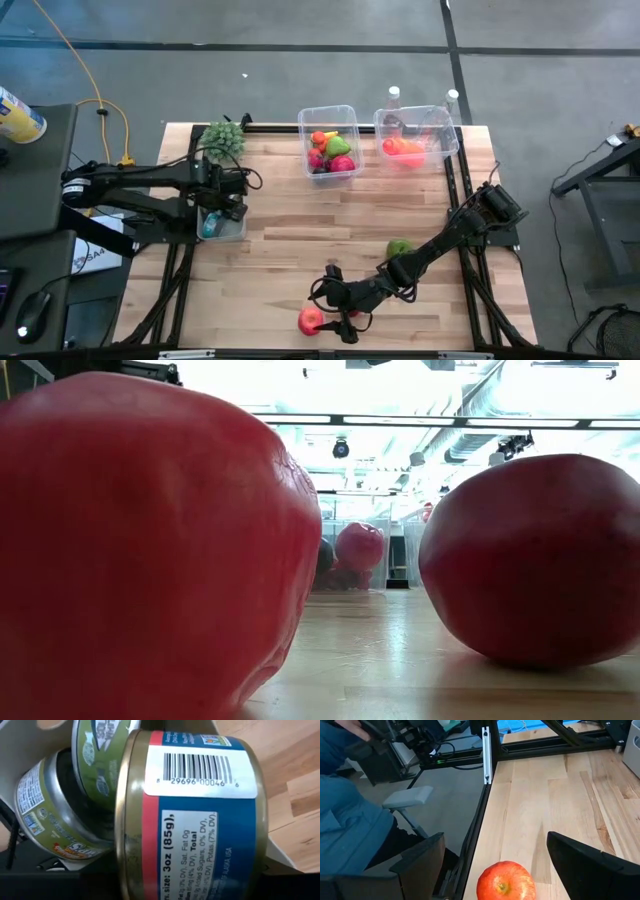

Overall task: Pick & Place Food Item
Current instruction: Put the blue tuna can into the gray bin, then put the green apple into the left transparent bin

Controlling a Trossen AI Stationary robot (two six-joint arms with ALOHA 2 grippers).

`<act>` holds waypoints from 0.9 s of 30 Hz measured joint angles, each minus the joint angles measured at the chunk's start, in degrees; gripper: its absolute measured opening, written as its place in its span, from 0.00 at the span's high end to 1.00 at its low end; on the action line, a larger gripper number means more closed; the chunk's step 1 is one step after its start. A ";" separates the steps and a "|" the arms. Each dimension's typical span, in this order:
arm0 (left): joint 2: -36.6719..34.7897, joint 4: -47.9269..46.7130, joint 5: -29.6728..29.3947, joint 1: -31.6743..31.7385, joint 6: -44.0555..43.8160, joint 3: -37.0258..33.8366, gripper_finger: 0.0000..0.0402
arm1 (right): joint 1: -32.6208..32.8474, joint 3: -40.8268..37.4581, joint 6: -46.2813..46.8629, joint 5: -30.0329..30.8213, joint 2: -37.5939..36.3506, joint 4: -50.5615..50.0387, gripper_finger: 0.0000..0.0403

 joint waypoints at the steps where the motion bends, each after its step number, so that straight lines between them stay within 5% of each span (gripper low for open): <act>1: 0.00 -0.07 0.03 0.00 0.42 0.00 0.51 | 0.02 0.00 -0.03 0.00 0.00 0.00 0.16; 9: 1.00 -0.06 1.20 0.08 3.74 -0.04 0.33 | 0.00 0.00 -0.03 0.02 0.00 0.00 0.16; 15: -0.16 -2.04 2.25 1.61 6.23 1.07 0.30 | 0.02 0.00 -0.02 0.42 0.00 0.02 0.16; 27: -3.99 -6.62 -10.83 -1.24 7.94 14.05 0.30 | 0.02 0.00 -0.03 1.48 0.00 0.02 0.16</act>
